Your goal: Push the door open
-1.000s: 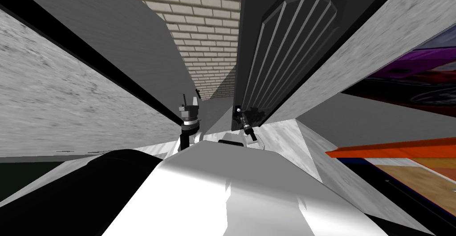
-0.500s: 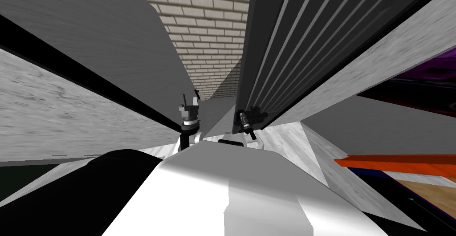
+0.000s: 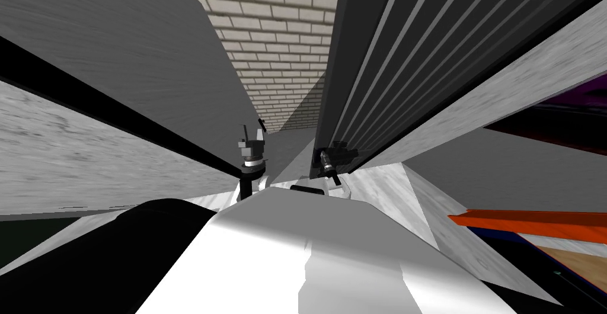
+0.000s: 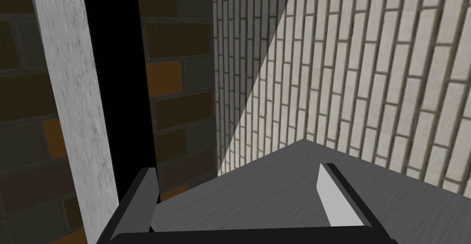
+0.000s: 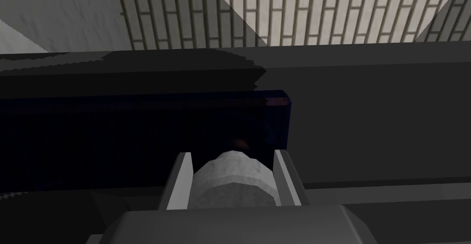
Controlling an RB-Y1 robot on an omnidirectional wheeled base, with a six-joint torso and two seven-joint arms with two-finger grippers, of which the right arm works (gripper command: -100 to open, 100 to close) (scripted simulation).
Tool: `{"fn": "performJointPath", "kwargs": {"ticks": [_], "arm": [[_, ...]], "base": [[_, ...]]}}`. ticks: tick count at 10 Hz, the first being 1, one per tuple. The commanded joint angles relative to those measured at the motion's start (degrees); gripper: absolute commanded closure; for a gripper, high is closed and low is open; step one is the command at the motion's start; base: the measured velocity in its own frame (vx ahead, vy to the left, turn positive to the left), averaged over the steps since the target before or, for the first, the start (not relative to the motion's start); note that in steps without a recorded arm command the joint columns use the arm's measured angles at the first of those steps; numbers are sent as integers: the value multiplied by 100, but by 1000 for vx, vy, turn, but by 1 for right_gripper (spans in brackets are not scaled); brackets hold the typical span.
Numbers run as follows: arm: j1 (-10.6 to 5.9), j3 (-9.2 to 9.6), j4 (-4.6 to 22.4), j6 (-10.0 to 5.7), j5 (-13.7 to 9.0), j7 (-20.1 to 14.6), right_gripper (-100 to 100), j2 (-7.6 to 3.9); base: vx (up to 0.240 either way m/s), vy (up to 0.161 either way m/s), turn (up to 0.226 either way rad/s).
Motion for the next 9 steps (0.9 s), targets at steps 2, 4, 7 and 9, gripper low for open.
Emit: {"fn": "performJointPath", "kwargs": {"ticks": [2, 4, 7, 9], "arm": [[24, 8, 6, -3, -1, -3, 100, -2], [-27, -81, 31, 8, -10, 20, 100, 2], [-72, -228, 86, 19, -27, 55, 100, 8], [-108, -343, 128, 28, -41, 83, 100, 14]], "base": [[0, 0, 0], [45, 19, -17], [169, 105, -45], [162, 88, -50]]}}
